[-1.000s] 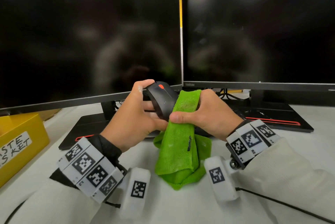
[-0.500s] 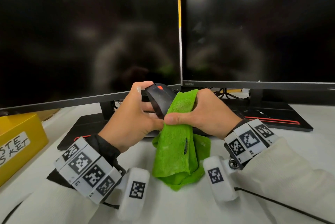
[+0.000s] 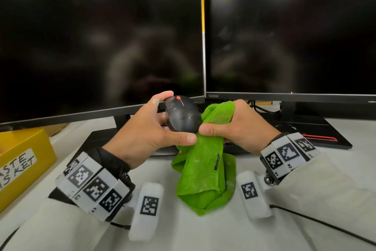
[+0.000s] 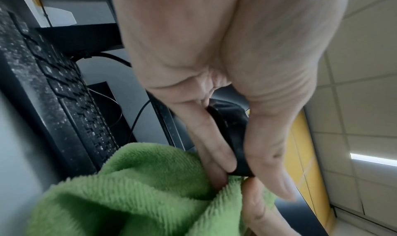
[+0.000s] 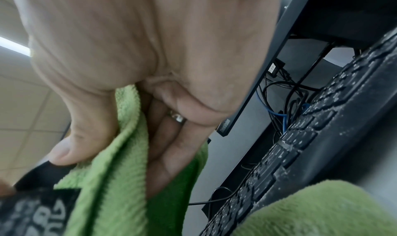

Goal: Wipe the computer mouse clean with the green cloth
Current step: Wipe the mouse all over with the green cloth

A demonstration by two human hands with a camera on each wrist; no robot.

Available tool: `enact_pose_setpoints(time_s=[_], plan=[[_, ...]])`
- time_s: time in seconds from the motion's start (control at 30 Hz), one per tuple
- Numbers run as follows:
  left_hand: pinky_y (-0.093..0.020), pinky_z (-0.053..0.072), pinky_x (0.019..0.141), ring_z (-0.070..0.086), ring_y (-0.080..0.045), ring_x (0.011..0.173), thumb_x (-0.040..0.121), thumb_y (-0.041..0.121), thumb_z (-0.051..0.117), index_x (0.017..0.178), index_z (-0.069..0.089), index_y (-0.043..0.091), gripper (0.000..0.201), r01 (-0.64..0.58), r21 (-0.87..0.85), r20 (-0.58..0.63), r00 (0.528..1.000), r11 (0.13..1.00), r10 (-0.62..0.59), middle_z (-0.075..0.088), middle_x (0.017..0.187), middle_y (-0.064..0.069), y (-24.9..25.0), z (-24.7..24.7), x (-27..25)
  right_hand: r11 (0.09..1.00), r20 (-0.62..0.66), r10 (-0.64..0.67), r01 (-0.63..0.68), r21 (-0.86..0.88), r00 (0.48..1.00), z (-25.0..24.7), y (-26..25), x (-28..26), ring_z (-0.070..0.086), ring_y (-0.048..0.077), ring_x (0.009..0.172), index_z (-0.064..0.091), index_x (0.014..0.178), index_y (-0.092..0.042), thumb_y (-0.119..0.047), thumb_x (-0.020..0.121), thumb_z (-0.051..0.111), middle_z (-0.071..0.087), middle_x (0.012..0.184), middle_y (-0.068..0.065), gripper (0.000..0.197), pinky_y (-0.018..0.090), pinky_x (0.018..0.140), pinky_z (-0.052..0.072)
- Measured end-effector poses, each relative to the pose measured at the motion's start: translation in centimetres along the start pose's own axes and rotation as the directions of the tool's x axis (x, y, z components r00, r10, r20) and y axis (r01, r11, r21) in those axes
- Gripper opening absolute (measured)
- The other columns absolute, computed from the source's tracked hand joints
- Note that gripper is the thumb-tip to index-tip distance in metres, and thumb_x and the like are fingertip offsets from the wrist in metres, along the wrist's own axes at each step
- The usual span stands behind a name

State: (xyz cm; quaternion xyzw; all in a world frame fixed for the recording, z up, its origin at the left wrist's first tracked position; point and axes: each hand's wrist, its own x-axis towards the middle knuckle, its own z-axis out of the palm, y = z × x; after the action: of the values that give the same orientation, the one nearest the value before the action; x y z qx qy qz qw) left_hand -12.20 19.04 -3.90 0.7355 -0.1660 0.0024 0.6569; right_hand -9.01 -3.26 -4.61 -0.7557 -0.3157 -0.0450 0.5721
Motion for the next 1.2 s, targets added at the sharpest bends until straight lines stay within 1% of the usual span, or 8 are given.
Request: enact_pose_setpoints(time_s=[0.13,0.37,0.47,0.57,0.63,0.77,0.87,1.2], plan=[[-0.042,0.065,0.086,0.080,-0.033,0.098,0.051,-0.011,0.094,0.151,0.039,0.027,0.120,-0.022,-0.042,-0.050,0.999,0.999,0.019,0.075,0.125,-0.009,-0.1,-0.1,0.2,0.971,0.043,0.061,-0.070,0.228,0.997,-0.4,0.3,-0.1,0.073,0.040,0.098,0.070,0.110,0.005,-0.013,0.079,0.080,0.074,0.105,0.026,0.038,0.056,0.088,0.058],[-0.035,0.063,0.086,0.080,-0.022,0.093,0.038,0.013,0.095,0.154,0.034,0.026,0.132,-0.052,-0.008,-0.148,0.988,0.999,0.050,0.075,0.127,-0.004,-0.1,-0.1,0.4,0.885,0.095,0.121,-0.151,0.441,0.988,-0.9,-0.2,0.2,0.071,0.038,0.101,0.061,0.124,0.003,0.021,0.066,0.037,0.070,0.115,0.023,0.065,0.055,0.077,0.061],[-0.031,0.061,0.088,0.079,-0.021,0.100,0.039,0.020,0.097,0.156,0.032,0.027,0.135,-0.066,0.053,-0.196,0.978,0.996,0.075,0.075,0.126,0.000,0.0,-0.3,0.4,0.918,0.067,0.127,-0.143,0.369,0.990,-0.7,-0.1,0.1,0.070,0.043,0.105,0.063,0.125,-0.009,0.018,0.090,0.050,0.072,0.118,0.020,0.046,0.054,0.075,0.062],[-0.024,0.062,0.078,0.080,-0.016,0.095,0.051,0.009,0.097,0.159,0.028,0.026,0.129,-0.083,0.101,-0.212,0.972,0.991,0.103,0.073,0.124,0.000,0.1,-0.3,0.3,0.936,0.046,0.112,-0.121,0.332,0.993,-0.7,-0.2,-0.4,0.072,0.035,0.093,0.064,0.123,-0.015,-0.024,0.079,0.074,0.076,0.110,0.008,0.047,0.049,0.073,0.062],[-0.023,0.063,0.076,0.080,-0.014,0.092,0.060,-0.003,0.095,0.160,0.023,0.025,0.126,-0.083,0.146,-0.206,0.972,0.986,0.112,0.071,0.124,0.001,0.0,-0.2,0.4,0.933,0.035,0.095,-0.101,0.344,0.995,-0.6,-0.5,-0.4,0.072,0.030,0.097,0.062,0.126,-0.018,-0.030,0.075,0.076,0.075,0.113,0.005,0.054,0.048,0.076,0.060],[-0.040,0.064,0.092,0.076,-0.018,0.108,0.056,0.005,0.097,0.162,0.015,0.032,0.136,-0.097,0.216,-0.094,0.988,0.972,0.120,0.066,0.132,0.006,-0.5,0.7,0.2,0.922,0.026,0.077,-0.081,0.380,0.997,0.7,0.0,-0.1,0.068,0.025,0.116,0.060,0.131,-0.018,-0.018,0.082,0.073,0.071,0.125,0.004,0.051,0.047,0.088,0.058],[-0.044,0.064,0.091,0.077,-0.018,0.107,0.072,-0.010,0.088,0.163,0.014,0.033,0.124,-0.110,0.236,0.017,0.994,0.966,0.109,0.066,0.130,0.009,-0.8,1.8,0.0,0.956,-0.005,0.061,-0.057,0.289,0.998,1.8,0.7,0.3,0.068,0.027,0.115,0.066,0.126,-0.018,-0.014,0.082,0.078,0.073,0.121,0.005,0.046,0.055,0.098,0.054],[-0.050,0.064,0.092,0.075,-0.031,0.109,0.082,-0.015,0.078,0.154,0.029,0.038,0.103,-0.161,0.238,0.180,0.976,0.958,0.119,0.070,0.128,0.009,-0.5,2.2,-0.4,0.937,-0.142,0.120,-0.065,0.343,0.983,2.3,0.9,0.8,0.073,0.032,0.102,0.059,0.119,-0.023,-0.011,0.051,0.090,0.073,0.112,0.012,0.076,0.056,0.089,0.058]])
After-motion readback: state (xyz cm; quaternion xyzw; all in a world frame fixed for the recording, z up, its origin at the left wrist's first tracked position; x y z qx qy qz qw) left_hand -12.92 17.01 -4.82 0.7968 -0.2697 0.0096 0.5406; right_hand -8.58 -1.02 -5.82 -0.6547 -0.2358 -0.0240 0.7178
